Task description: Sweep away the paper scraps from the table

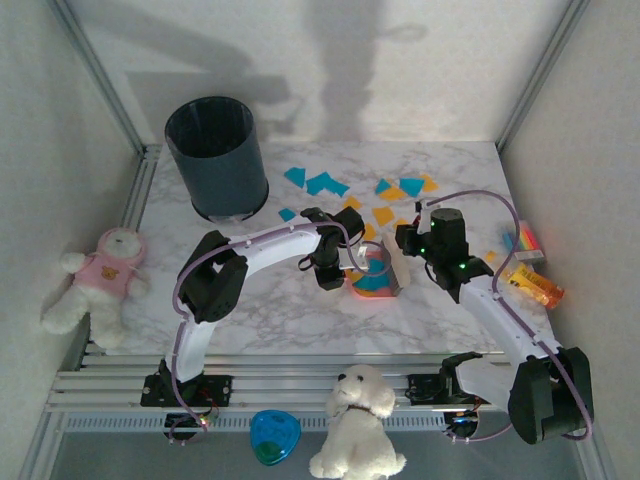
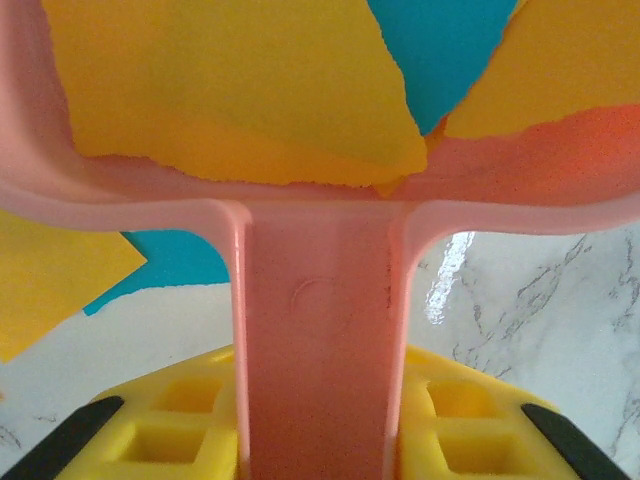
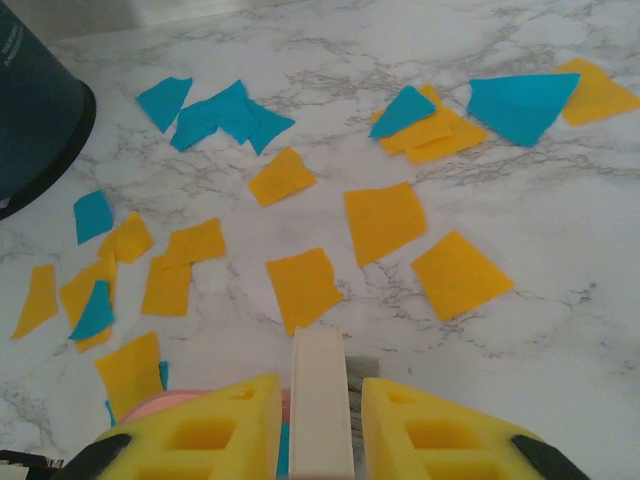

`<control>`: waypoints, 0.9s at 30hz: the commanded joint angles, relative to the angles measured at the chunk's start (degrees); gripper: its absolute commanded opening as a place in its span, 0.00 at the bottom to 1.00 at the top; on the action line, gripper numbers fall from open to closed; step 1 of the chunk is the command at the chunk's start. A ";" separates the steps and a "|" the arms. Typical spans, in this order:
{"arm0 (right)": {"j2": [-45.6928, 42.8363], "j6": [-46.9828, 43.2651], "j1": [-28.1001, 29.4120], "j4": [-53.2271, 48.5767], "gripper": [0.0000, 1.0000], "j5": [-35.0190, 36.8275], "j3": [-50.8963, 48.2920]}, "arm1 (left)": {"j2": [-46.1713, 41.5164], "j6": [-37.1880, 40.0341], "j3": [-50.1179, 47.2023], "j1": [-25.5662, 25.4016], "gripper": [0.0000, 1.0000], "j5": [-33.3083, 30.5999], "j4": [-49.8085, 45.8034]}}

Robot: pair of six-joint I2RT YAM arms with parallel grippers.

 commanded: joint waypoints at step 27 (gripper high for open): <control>-12.94 3.44 0.61 -6.04 0.00 18.45 -1.05 | -7.72 -0.97 -7.65 0.00 0.00 2.19 7.40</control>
